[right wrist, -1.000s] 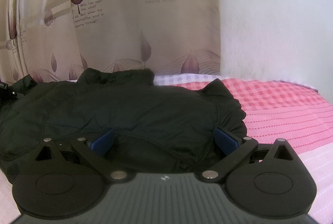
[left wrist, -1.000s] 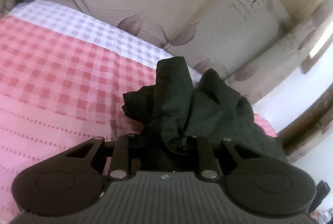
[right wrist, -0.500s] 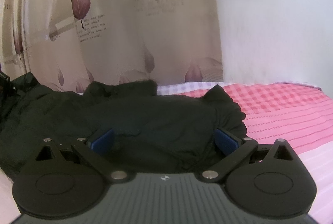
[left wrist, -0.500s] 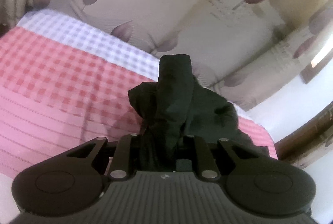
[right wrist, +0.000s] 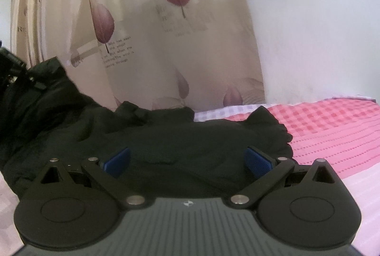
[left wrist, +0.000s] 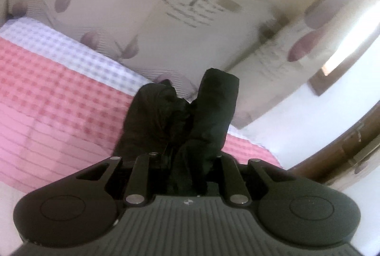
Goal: Fold large clothes
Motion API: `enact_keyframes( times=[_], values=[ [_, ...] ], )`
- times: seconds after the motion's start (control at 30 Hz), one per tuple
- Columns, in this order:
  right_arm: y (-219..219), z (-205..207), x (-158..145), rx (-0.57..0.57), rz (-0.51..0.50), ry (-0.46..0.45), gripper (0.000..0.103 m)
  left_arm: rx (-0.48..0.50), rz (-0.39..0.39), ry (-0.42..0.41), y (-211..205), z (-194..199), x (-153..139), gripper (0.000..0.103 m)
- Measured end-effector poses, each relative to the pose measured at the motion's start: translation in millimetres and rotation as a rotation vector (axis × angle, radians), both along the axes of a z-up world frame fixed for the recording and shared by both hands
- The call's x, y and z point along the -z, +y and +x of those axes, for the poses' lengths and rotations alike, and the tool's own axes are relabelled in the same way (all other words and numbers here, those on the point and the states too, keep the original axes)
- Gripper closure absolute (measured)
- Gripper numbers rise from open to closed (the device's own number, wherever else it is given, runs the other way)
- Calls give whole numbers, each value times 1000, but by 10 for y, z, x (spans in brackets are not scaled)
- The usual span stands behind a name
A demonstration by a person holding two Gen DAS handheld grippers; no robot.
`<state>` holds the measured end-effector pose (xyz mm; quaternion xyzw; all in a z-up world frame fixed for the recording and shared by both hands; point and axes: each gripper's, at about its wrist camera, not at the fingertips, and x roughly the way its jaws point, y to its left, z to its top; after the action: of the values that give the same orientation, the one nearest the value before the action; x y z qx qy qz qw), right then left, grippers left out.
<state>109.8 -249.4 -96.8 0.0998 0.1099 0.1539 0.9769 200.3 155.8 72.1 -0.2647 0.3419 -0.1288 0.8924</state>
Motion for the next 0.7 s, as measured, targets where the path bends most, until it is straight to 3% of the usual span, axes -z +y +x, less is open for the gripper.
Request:
enact_keyframes(
  times=[0.27,0.47,0.57,0.7],
  values=[
    [-40,-80,-4,-47,44,-34,0,14,-60,13,-597,-64,-70,84],
    [-64,-119,-6,-78,78,-64,0,22,-151,44,-1034,-65,98,84],
    [-127,-133,-16,-90,153,-35,0,26,-213,72,-1183,-60,302,84],
    [-287,-251,-31,-155,380,-17,0,24,-347,111,-1256,-35,641,84]
  ],
)
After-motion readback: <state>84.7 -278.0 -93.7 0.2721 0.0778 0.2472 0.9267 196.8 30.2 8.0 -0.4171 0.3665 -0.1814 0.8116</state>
